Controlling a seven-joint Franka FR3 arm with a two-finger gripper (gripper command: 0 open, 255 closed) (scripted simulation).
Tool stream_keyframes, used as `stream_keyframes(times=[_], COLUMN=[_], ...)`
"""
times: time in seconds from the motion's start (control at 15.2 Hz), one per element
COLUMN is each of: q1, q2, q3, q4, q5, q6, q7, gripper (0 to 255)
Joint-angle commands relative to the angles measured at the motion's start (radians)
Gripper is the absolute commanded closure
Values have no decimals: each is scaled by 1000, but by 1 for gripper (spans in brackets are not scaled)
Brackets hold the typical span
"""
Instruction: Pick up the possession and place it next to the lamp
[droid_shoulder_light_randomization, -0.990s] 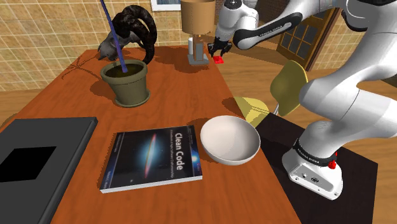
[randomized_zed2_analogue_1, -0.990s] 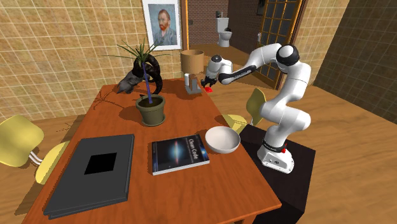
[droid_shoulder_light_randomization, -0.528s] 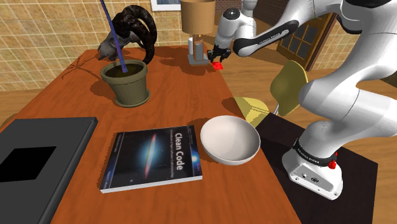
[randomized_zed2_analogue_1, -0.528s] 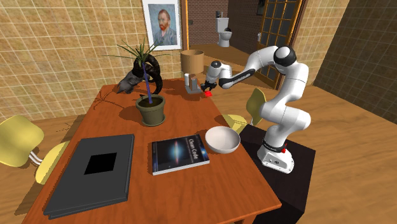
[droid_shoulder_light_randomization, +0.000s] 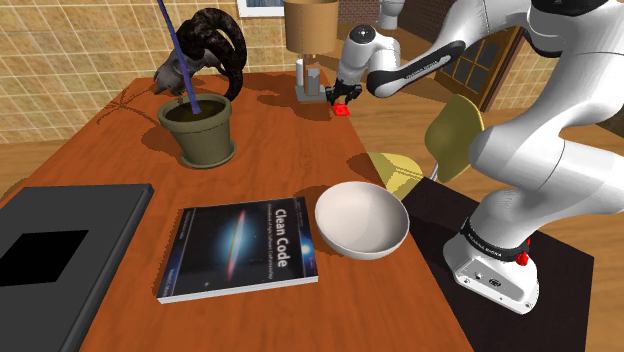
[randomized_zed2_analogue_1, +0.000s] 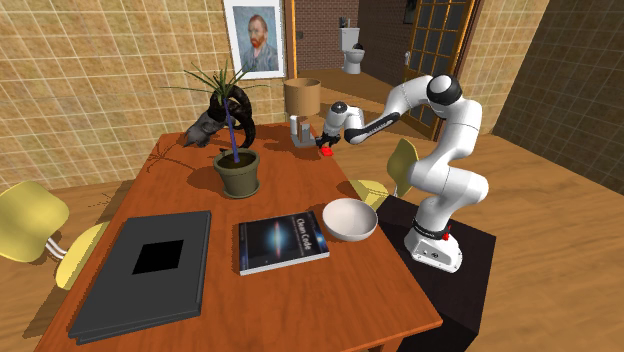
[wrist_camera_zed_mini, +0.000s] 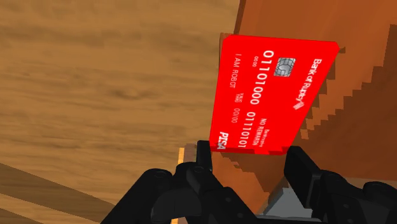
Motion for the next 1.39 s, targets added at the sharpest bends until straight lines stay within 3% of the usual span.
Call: stream_keyframes(times=[0.0,0.2,0.26,0.59,0.86,1.32], q1=[1,1,1,1,-140,-140], q2=[0,0,0,0,-88,-86], q3=[-1,-1,-1,-1,157,158], q4=[0,0,0,0,-80,-80], q5=[-1,-1,-1,-1,107,105], q6=[0,0,0,0,-11,-12], q7=[1,1,1,1,-33,-33], gripper=[255,255,0,0,0,0])
